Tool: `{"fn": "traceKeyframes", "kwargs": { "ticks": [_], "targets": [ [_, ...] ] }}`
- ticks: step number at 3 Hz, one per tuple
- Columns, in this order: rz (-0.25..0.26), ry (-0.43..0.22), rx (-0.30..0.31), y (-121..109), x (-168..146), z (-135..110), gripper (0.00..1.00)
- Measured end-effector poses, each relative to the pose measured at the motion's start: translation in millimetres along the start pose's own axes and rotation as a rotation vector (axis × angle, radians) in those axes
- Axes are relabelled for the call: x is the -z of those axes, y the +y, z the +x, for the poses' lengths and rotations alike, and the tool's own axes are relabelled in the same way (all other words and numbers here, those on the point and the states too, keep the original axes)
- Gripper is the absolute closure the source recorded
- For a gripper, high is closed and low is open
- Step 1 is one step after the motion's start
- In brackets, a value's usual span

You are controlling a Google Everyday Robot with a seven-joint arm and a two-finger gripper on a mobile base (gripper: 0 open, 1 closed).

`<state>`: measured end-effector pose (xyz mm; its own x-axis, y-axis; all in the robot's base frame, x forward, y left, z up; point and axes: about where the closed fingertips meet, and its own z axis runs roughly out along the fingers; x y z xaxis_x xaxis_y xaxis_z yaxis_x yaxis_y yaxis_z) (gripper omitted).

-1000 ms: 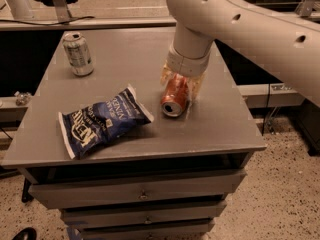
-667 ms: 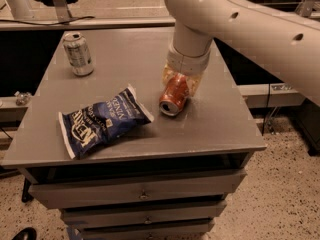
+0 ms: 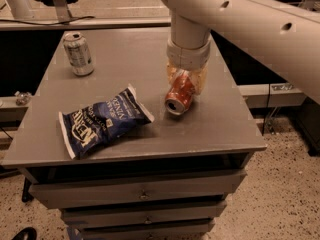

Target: Place coke can upright

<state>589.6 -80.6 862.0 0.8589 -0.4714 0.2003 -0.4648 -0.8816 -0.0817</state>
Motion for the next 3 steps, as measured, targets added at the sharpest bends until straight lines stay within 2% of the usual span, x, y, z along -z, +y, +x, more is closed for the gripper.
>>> {"fn": "traceKeyframes", "kwargs": {
  "ticks": [1, 2, 3],
  "targets": [
    [-0.035, -0.074, -0.190, 1, 11, 10, 1.00],
    [0.009, -0.177, -0.446, 3, 31, 27, 1.00],
    [0.126, -0.307, -0.679, 1, 58, 31, 1.00]
  ]
}}
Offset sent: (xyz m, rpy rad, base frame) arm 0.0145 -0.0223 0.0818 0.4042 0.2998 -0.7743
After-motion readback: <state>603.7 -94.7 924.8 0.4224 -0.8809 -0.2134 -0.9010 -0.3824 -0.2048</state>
